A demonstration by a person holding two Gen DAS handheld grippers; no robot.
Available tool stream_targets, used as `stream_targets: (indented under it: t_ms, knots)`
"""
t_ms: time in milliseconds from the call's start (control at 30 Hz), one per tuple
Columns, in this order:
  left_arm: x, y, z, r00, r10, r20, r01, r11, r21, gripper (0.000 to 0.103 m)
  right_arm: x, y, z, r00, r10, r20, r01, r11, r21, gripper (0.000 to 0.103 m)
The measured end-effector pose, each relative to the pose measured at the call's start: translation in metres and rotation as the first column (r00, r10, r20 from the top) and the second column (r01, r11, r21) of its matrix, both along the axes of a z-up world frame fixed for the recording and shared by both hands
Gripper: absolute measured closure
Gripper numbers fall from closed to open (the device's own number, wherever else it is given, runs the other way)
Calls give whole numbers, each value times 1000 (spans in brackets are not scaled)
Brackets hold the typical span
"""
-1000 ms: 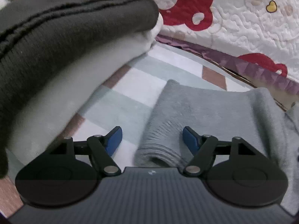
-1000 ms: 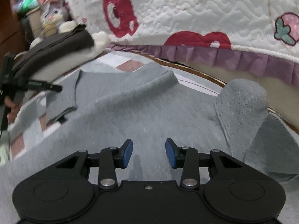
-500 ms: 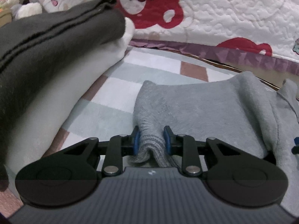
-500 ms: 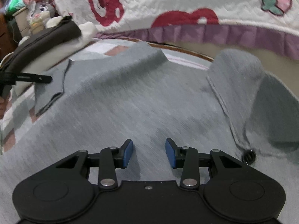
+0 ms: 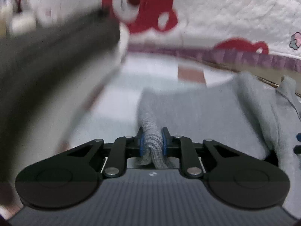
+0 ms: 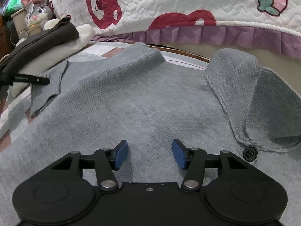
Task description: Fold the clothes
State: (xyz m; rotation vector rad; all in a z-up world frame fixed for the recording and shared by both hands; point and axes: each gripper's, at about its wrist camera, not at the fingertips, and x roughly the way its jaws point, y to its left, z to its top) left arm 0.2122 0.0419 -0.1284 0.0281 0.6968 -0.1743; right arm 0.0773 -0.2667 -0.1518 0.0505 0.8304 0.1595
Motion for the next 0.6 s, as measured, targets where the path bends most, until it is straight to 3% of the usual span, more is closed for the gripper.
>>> stream_targets:
  t_ms: [133,200,233,300,400,467,600]
  knots:
    - [-3,18,69,974,64,218,-79,995,61,87,-6,-6,3,1000,-27,-10,27,1000,1,45]
    - [-8,23,88,942,89,324,-153,972,177,87,-11,-11,4,999,-39,-15,39,999,-2,45]
    - [-9,27,89,936,92,339,-172,961,216,87,-13,-13,4,999,-46,-19,46,999,-5,45]
    - [-5,42,81,942,143,304,-205,961,184,87,-19,-19,4,998,-62,-22,62,998,-6,45]
    - [8,56,57,956,243,167,-263,959,110,76,-25,-26,3,996,-86,-19,86,996,3,45]
    - [12,50,49,969,220,110,-230,968,99,73,-28,-28,2,995,-97,-13,97,995,7,45]
    - [-3,13,62,985,93,144,-109,988,113,60,-34,-35,12,992,-123,2,122,992,36,48]
